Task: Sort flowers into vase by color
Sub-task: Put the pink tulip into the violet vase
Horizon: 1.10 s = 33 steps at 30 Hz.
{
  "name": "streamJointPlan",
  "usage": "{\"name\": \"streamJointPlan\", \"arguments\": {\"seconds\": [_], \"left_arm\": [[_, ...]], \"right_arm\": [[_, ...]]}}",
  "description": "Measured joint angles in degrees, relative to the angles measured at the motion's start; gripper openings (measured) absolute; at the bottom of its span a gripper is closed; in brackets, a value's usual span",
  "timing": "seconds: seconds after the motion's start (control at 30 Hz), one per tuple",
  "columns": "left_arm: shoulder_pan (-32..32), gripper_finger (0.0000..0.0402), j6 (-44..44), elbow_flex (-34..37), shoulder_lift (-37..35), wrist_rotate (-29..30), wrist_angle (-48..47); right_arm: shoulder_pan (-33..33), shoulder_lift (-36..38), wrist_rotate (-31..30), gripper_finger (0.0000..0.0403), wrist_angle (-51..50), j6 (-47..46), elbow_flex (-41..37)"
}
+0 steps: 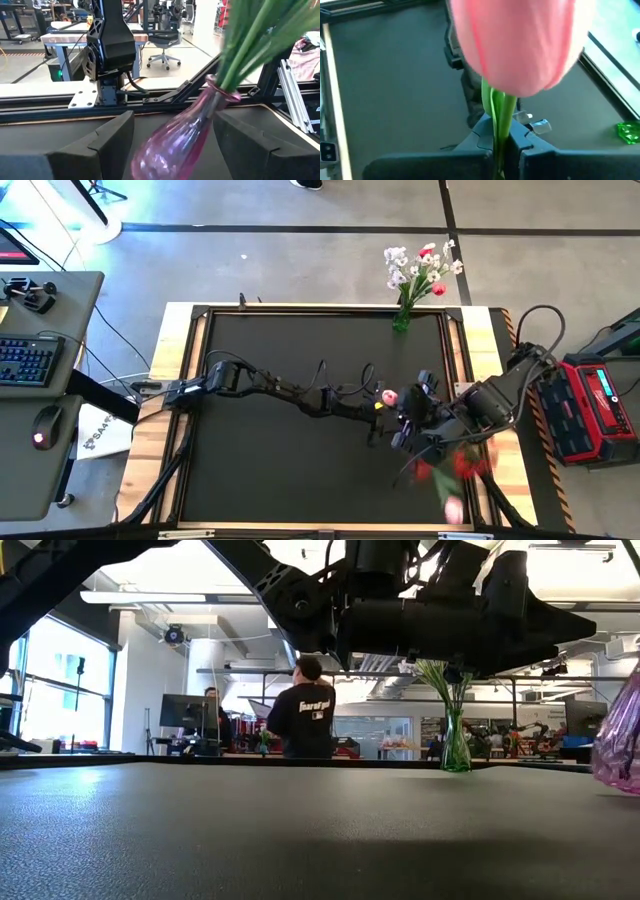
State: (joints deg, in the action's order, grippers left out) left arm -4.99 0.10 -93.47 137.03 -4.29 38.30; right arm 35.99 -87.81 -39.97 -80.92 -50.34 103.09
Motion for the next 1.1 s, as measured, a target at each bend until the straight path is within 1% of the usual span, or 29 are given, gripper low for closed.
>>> {"name": "streamJointPlan", "arguments": {"seconds": [0.17,0.3,0.47,0.77,0.83,0.97,1.1], "left_arm": [[0.00,0.0260,-1.21,0.00,0.00,0.57,-0.08],[0.00,0.0260,-2.94,0.00,0.00,2.34,-1.04],[-0.05,0.0260,-3.07,0.00,0.00,2.59,-1.30],[-0.05,0.0260,-7.20,0.00,-0.02,2.62,-2.92],[-0.05,0.0260,-8.28,0.00,-0.02,2.31,-3.47],[-0.35,0.0260,-9.75,0.00,-0.02,-0.09,-3.56],[-1.75,0.0260,-9.49,0.00,-0.04,0.29,-2.81]], "right_arm": [[0.00,0.00,-1.58,0.0000,-3.45,-2.39,0.01],[-0.63,0.00,-1.79,0.0000,-9.12,-6.82,0.02],[-1.91,1.32,-1.80,0.0000,-9.14,-7.64,0.02],[-3.05,4.18,-1.01,0.0000,-9.14,-8.69,-0.33],[-3.10,5.20,-1.01,0.0000,-9.16,-9.07,-0.33],[-3.31,8.25,-1.35,0.0000,-9.19,-9.55,-0.37],[-4.29,11.35,-1.64,0.0000,-9.22,-10.16,-0.46]]}}
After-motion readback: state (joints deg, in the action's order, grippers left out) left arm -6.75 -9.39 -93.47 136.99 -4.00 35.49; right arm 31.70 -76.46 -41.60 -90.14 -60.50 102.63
